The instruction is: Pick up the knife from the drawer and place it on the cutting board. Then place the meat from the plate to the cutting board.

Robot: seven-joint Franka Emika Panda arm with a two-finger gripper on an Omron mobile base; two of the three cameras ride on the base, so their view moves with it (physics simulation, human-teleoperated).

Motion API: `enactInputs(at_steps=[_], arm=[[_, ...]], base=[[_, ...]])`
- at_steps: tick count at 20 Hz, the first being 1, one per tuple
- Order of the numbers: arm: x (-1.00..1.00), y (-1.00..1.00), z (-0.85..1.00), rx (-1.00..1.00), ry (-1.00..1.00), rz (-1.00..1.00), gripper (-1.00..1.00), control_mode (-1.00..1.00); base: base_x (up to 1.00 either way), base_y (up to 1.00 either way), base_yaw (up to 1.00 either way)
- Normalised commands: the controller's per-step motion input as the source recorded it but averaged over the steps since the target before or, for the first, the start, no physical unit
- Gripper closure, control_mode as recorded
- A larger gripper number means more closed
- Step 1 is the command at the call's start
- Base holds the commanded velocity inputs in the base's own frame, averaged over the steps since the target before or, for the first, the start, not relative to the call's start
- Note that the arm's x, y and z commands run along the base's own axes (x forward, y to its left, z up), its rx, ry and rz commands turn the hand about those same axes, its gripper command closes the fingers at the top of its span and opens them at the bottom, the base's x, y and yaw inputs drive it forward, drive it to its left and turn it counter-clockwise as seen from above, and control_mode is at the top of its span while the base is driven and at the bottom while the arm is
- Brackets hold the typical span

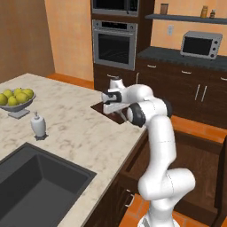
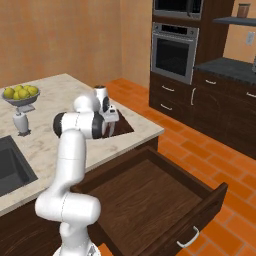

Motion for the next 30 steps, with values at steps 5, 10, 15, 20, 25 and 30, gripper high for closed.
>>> enactInputs(at_steps=[5,10,15,20,25,30], arm=[[-0.20,0.00,0.00,0.00,-0.04,-0.05,-1.00,-1.00],[-0.66,-0.03,0.00,0.00,-0.14,-0.05,-1.00,-1.00],[-1.00,-0.45,0.00,0.07,-0.53,0.00,-1.00,-1.00],[-1.00,-0.52,0.00,0.06,-0.55,0.00,-1.00,-1.00],[-1.00,-0.47,0.25,0.09,-0.63,0.00,-1.00,-1.00],[-1.00,-0.44,1.00,0.16,-0.69,0.00,-1.00,-1.00]], base=[[0.00,0.00,0.00],[0.00,0.00,0.00],[0.00,0.00,0.00],[0.00,0.00,0.00],[0.00,0.00,0.00],[0.00,0.00,0.00]])
